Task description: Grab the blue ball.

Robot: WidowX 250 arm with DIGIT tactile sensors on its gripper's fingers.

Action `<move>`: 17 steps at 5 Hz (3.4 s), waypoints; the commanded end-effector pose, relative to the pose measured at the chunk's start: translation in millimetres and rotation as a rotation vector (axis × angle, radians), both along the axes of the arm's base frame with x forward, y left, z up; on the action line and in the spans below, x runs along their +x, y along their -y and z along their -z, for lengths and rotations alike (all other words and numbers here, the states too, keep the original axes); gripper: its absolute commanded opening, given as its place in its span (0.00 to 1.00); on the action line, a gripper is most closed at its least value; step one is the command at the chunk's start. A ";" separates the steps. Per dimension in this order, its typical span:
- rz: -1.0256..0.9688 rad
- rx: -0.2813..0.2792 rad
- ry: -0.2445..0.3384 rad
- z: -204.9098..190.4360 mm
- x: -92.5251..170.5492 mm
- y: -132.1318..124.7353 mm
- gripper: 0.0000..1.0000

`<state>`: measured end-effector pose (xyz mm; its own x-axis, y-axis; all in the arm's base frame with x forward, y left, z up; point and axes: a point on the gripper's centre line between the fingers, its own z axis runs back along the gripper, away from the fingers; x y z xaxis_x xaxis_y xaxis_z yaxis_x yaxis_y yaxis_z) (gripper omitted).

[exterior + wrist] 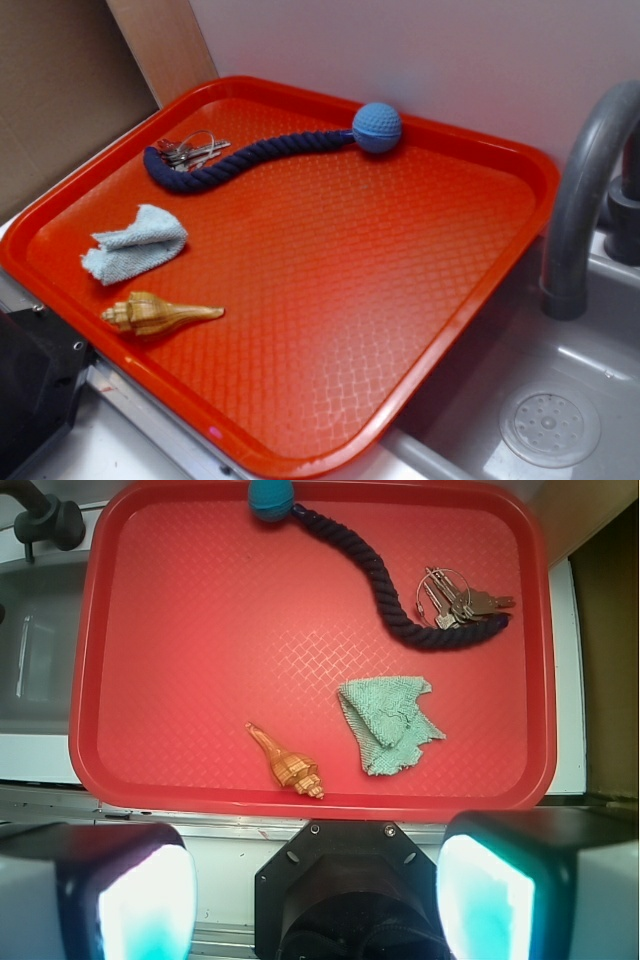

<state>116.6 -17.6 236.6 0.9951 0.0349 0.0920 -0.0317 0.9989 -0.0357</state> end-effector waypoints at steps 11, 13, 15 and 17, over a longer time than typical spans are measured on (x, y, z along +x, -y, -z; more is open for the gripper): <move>0.355 0.013 0.168 164.3 247.3 49.6 1.00; 0.355 0.013 0.168 164.3 247.3 49.6 1.00; 0.378 0.015 0.185 178.0 248.4 45.7 0.00; 0.387 0.034 0.178 187.0 254.1 47.3 0.00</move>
